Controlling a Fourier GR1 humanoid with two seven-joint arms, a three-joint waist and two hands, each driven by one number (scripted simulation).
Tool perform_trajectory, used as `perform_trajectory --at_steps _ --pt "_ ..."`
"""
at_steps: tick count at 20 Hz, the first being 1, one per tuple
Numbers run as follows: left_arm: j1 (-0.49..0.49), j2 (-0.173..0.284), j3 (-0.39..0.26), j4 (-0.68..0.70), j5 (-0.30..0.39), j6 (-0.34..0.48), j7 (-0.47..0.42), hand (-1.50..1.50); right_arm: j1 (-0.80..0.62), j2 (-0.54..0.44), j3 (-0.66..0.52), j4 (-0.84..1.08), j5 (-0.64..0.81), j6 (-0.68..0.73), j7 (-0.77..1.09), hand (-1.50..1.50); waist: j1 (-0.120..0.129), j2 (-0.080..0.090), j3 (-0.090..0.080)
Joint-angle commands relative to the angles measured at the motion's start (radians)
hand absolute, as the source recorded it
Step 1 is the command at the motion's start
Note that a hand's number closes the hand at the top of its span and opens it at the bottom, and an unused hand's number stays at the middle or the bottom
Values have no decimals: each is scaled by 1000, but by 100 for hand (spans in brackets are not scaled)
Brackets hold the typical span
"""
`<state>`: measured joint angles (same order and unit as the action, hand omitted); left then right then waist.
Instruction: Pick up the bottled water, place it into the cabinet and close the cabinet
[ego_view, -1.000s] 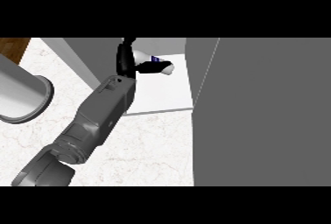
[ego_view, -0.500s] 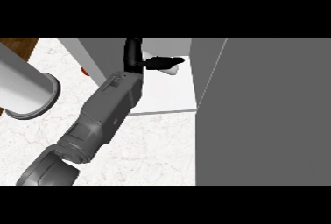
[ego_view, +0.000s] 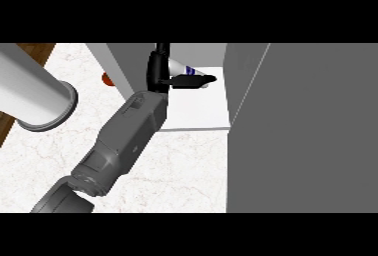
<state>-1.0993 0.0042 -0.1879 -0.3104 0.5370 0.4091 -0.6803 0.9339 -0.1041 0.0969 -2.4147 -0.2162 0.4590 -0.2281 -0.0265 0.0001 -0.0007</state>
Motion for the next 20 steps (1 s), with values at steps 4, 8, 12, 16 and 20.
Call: perform_trajectory --at_steps 4,8,12,16,20 --pt "165 -4 -134 -247 89 -9 62 -150 2 1 1 -104 -50 -38 85 -150 5 -6 0" --pt "327 -4 -229 -425 107 -77 55 -150 -43 5 9 -52 1 -33 51 -150 29 -11 0" --pt "456 -4 -325 -612 134 -73 29 -150 26 21 55 -98 22 -35 46 -150 22 -13 0" --pt "560 6 -335 -789 70 -66 83 -150 78 28 72 -120 61 -43 23 -150 32 -13 0" --pt "683 23 -392 -888 49 -91 84 -150 31 -15 53 -132 59 -45 63 -150 34 -7 0"
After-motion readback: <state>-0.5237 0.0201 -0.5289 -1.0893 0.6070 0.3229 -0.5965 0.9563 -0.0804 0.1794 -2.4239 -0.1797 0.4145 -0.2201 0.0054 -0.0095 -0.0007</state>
